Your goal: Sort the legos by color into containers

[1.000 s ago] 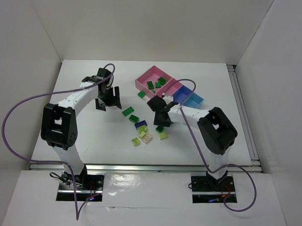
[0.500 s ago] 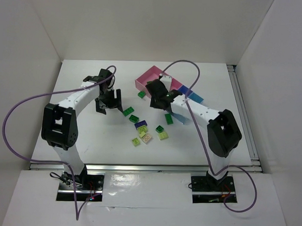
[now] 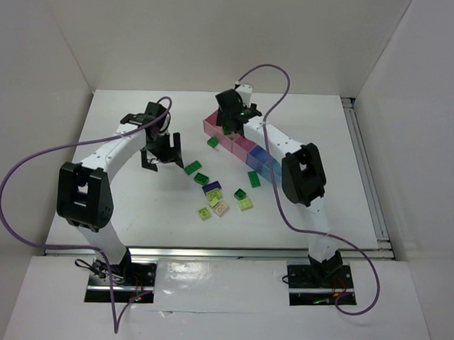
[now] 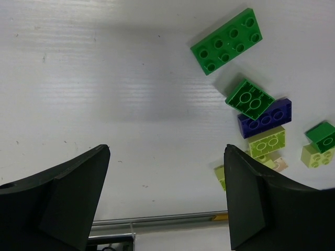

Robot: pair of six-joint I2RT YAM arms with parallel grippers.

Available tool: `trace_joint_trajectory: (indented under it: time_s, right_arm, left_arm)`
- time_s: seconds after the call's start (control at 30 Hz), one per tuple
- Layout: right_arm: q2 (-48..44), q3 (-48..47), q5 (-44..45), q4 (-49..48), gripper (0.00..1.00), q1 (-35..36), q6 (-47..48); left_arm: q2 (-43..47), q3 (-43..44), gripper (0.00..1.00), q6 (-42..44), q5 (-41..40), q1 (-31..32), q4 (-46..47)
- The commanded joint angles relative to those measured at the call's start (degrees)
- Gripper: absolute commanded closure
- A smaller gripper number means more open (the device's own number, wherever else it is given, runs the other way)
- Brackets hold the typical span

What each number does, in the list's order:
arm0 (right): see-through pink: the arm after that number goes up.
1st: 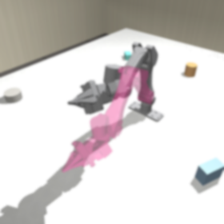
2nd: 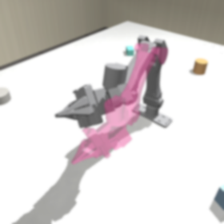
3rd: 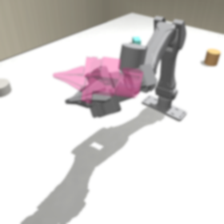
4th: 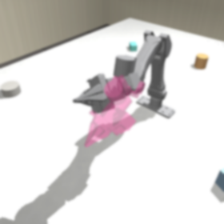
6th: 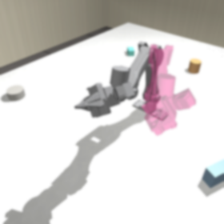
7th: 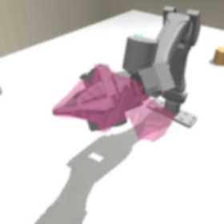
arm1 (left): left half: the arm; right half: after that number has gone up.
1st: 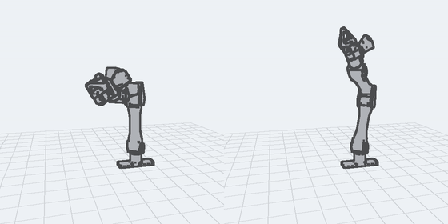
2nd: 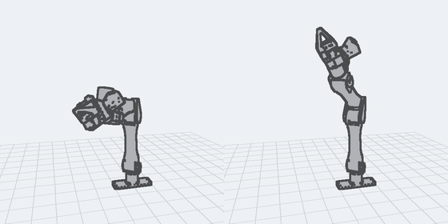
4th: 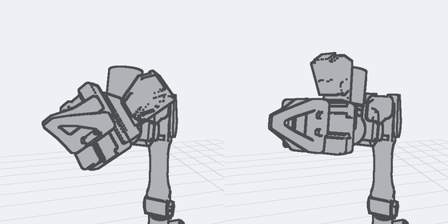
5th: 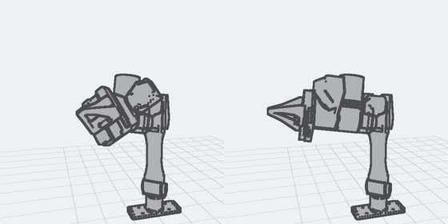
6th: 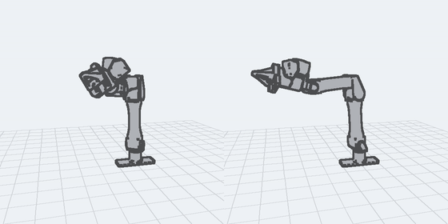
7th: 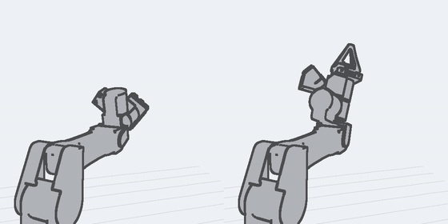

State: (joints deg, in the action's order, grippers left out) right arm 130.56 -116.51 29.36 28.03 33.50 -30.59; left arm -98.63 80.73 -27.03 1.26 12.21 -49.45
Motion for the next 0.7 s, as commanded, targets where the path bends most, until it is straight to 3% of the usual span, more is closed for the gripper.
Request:
trace_joint_trajectory:
  time_s: [0.0,0.07,0.17,0.27,0.37,0.53,0.67]
  right_arm:
    - [-7.14,3.01,1.57,-0.60,0.15,0.51,1.50]
    - [-15.92,14.25,1.57,-2.97,0.26,1.39,1.50]
    - [-27.26,28.81,0.61,-5.80,0.32,3.14,0.79]
    - [-35.60,40.69,-0.89,-4.66,0.32,5.26,-2.18]
    - [-41.07,47.76,-3.34,-2.99,0.25,5.88,-4.91]
    - [-44.78,59.45,-12.56,-8.77,0.19,5.26,-4.22]
    - [-45.48,63.59,-13.63,-12.21,0.19,5.26,-3.60]
  left_arm:
    - [3.00,-1.28,0.08,-0.04,-0.37,0.19,-0.73]
    - [3.00,-1.80,0.08,-0.04,-0.38,0.19,-0.21]
    - [3.00,-1.80,0.08,-0.04,-0.91,0.19,0.32]
    - [3.00,-2.33,0.08,-0.04,-0.91,0.19,0.85]
    - [2.48,-2.33,0.08,-0.04,-0.38,0.80,1.37]
    - [1.95,-1.80,0.09,-0.57,-0.38,2.64,1.38]
    - [1.42,-1.19,0.09,-1.10,-0.99,3.78,1.38]
